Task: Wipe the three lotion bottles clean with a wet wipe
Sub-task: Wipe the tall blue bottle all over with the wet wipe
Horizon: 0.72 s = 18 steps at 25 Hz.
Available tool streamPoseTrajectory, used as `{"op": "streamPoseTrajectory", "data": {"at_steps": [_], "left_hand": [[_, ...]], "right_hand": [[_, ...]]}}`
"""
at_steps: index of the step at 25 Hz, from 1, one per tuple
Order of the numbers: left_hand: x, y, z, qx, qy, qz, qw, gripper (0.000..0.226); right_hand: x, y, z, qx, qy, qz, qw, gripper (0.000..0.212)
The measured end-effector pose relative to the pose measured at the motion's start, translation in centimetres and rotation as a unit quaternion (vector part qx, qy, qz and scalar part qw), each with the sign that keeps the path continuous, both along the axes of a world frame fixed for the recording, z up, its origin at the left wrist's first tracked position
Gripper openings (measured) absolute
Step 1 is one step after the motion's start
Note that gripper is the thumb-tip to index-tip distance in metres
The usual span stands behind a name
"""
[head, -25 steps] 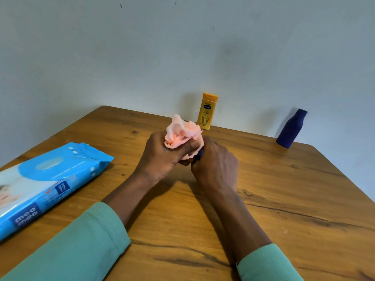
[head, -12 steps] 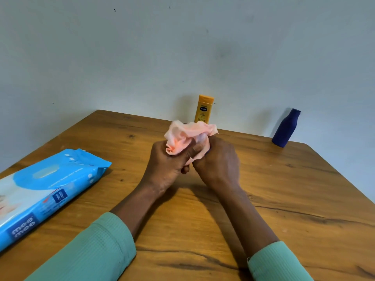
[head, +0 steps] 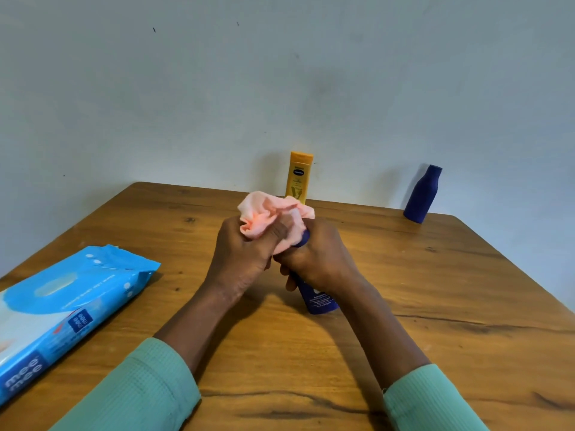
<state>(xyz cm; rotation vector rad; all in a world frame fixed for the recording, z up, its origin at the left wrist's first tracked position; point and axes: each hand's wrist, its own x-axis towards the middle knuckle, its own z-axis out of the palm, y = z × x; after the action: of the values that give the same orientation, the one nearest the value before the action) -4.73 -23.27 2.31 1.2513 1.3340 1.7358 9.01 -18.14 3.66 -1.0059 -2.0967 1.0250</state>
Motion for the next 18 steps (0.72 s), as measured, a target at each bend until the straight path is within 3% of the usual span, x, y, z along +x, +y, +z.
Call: {"op": "streamPoseTrajectory", "data": {"at_steps": [3,7,11,13,16,18], "left_hand": [[0.5,-0.1,0.0,0.01,-0.026,0.046,0.999,0.03],[0.2,-0.5,0.0,0.016,0.017,-0.021,1.0,0.029],[1.1,-0.3,0.0,0.03,-0.036,0.042,0.998,0.027],[1.0,-0.4,-0.3,0.03,-0.034,0.026,0.999,0.023],[0.4,-0.8,-0.3,0.027,0.009,-0.003,1.0,0.025],[0.5,-0.5,-0.2,0.027,-0.01,0.011,1.0,0.027]], "right_hand": [[-0.5,0.0,-0.2,0.004,-0.026,-0.017,1.0,0.033],[0.0,-0.2,-0.3,0.058,-0.02,-0.035,0.997,0.027],[-0.5,-0.5,-0.1,0.093,-0.06,-0.053,0.992,0.023],[-0.3,-0.5,-0.2,0.098,-0.041,-0.037,0.994,0.019],[0.6,0.0,-0.3,0.062,0.022,-0.01,0.998,0.031],[0.6,0.3,-0.5,0.039,0.054,0.01,0.998,0.037]]}}
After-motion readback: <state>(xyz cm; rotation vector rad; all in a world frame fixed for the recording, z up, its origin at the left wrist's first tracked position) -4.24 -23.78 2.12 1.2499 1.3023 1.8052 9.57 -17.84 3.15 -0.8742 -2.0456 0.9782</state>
